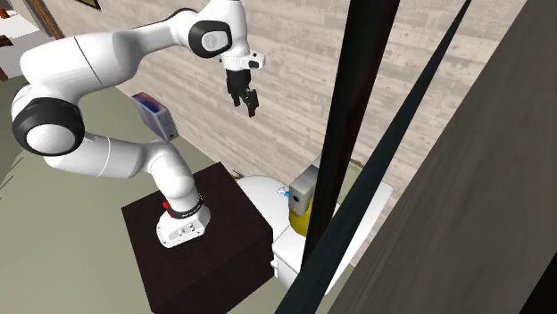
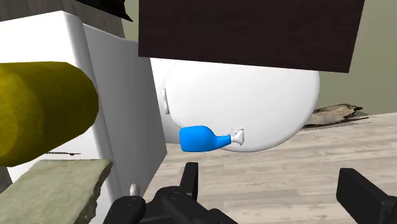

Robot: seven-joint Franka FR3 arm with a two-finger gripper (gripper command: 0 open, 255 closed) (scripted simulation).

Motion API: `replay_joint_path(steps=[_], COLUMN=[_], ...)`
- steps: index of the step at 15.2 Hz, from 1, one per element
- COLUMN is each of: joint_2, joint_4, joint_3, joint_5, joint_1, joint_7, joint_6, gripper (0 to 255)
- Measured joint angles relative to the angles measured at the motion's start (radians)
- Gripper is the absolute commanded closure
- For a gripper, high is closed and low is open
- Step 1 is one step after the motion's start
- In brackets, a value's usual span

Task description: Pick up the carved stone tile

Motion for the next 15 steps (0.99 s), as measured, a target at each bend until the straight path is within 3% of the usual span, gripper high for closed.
replay_joint_path(steps=[3,15], joint_2=[0.048,0.522], joint_4=[0.021,0.302], joint_3=[0.008,0.027], joint_5=[0.0,-0.036], joint_1=[-0.02,-0.188], joint_7=[0.043,0.462], joint_6=[0.019,0.133], gripper=[0,0])
